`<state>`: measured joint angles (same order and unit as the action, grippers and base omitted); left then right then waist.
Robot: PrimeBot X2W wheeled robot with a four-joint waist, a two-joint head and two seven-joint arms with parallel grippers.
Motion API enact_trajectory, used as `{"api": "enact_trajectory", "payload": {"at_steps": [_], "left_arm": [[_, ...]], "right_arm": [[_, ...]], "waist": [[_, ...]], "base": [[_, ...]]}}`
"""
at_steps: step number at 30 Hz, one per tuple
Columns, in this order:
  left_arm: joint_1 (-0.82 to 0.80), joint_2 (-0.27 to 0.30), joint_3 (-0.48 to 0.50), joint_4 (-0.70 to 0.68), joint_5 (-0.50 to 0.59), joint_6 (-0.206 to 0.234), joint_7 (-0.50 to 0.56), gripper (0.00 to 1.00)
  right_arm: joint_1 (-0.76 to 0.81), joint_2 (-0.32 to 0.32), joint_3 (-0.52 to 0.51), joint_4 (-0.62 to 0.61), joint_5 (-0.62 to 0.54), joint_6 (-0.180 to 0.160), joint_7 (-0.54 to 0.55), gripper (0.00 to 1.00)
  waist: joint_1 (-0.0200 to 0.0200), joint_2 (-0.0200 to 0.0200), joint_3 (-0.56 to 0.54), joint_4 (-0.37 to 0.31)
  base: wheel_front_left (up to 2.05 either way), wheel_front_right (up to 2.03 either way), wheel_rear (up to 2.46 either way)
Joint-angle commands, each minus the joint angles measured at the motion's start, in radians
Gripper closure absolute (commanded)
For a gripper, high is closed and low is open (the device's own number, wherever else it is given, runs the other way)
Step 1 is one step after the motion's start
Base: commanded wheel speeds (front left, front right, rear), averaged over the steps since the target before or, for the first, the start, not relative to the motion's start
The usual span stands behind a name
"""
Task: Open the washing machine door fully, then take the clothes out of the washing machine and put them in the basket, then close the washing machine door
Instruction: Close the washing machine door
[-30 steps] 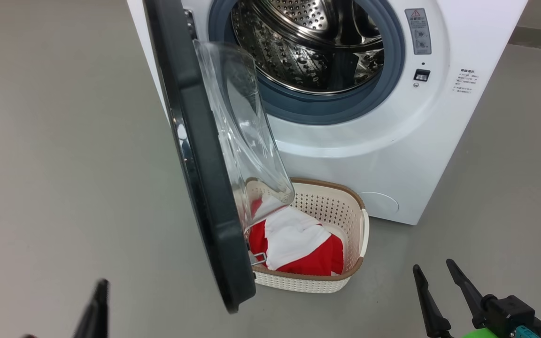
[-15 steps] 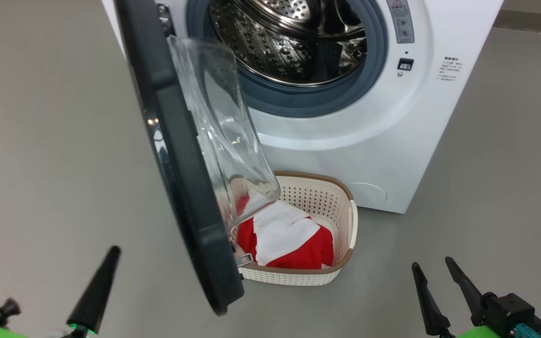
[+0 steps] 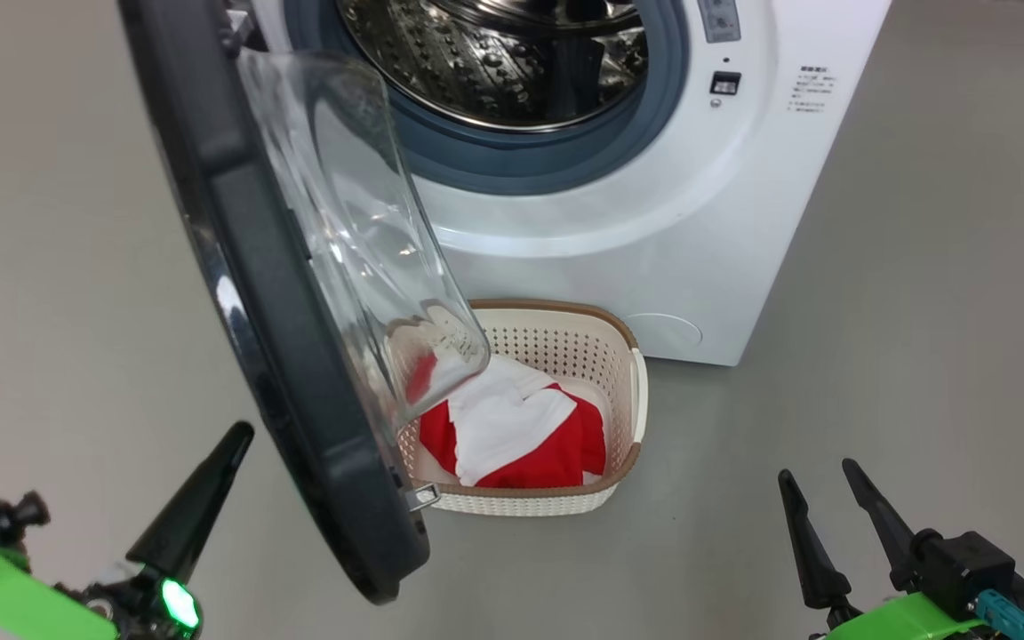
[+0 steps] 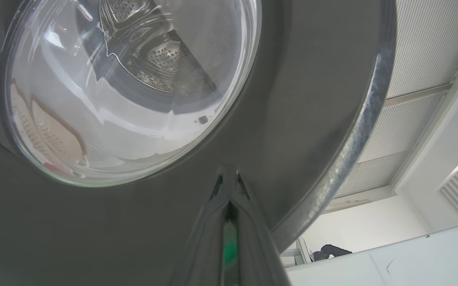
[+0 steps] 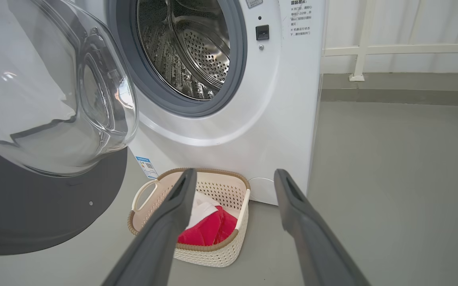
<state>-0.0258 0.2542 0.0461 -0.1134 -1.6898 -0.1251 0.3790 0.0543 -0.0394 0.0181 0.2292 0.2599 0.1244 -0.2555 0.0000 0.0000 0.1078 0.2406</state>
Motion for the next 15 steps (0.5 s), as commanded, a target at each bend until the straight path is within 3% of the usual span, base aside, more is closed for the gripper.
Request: {"api": "enact_trajectory", "payload": {"at_steps": [1,8,15], "left_arm": [[-0.061,0.003,0.050,-0.021,0.017,-0.006,0.020,1.00],[-0.138,-0.059,0.036,-0.020,0.082,-0.006,0.067,1.00],[-0.205,-0.078,0.004,-0.028,0.122,-0.006,0.079,1.00]], "right_arm": [[-0.041,-0.011,0.024,-0.027,0.010,0.006,-0.006,0.00],[-0.063,-0.011,0.017,-0.036,0.015,0.006,-0.006,0.00],[-0.085,-0.011,0.013,-0.044,0.024,0.006,-0.006,0.00]], "waist": [[0.0000,0.0000,0.020,-0.021],[0.0000,0.0000,0.060,-0.067],[0.0000,0.0000,0.099,-0.113]], "base": [[0.00,0.00,0.00],[0.00,0.00,0.00],[0.00,0.00,0.00]]}}
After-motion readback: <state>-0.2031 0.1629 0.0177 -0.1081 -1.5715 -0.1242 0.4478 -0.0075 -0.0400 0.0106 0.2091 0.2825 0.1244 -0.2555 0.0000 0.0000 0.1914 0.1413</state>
